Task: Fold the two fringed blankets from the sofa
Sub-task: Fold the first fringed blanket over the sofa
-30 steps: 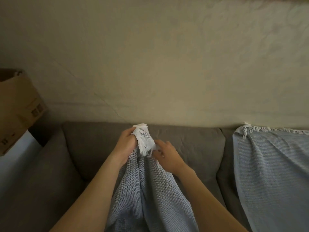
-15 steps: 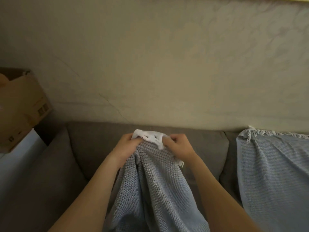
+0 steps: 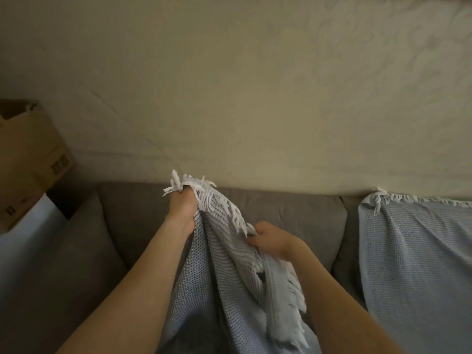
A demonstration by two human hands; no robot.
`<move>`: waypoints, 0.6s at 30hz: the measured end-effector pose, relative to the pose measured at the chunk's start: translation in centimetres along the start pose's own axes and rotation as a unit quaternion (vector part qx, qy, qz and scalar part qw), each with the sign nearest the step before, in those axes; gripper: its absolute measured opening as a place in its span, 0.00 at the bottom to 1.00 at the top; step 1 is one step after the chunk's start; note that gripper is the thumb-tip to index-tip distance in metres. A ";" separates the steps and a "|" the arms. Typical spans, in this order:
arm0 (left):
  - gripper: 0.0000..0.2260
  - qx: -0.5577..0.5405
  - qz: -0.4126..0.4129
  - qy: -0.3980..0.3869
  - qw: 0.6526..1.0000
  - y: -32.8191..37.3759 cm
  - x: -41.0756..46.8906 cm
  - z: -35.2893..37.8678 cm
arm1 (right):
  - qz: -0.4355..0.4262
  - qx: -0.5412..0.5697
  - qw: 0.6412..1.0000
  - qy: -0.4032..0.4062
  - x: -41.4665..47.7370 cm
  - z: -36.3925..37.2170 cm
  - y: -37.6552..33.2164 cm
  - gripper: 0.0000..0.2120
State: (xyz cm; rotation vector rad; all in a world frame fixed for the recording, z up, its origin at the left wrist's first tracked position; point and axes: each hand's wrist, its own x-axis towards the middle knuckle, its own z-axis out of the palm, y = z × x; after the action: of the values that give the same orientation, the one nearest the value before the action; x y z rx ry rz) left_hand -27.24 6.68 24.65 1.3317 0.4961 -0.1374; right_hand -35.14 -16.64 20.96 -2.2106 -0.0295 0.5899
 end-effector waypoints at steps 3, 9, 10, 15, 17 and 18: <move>0.23 0.011 0.012 0.004 1.000 0.4 1.6 0.5 | -0.034 0.304 0.948 0.085 0.5 -0.4 -4.4 0.07; 0.19 0.010 0.001 -0.036 0.999 1.9 0.0 0.8 | -0.148 0.603 0.764 0.174 0.8 -4.3 -11.3 0.14; 0.17 0.007 -0.008 -0.040 0.999 1.7 0.2 0.6 | -0.165 0.608 0.754 0.186 0.9 -4.6 -11.6 0.17; 0.29 0.174 0.030 -0.083 0.981 -0.3 1.2 0.0 | -0.116 0.320 0.857 0.388 1.0 -2.0 -10.2 0.36; 0.28 0.223 0.079 -0.051 0.970 -0.6 0.1 0.0 | -0.032 0.254 0.867 0.427 0.9 0.1 -8.9 0.31; 0.27 0.231 0.095 -0.059 0.966 -1.0 -0.1 -0.1 | -0.005 0.239 0.875 0.420 1.0 1.0 -8.1 0.26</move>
State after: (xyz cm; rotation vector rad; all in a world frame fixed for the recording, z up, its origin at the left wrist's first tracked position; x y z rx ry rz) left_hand -27.73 6.51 23.77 1.8088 0.2386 -0.1799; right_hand -33.29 -10.35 25.97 -1.7994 0.5045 -0.3820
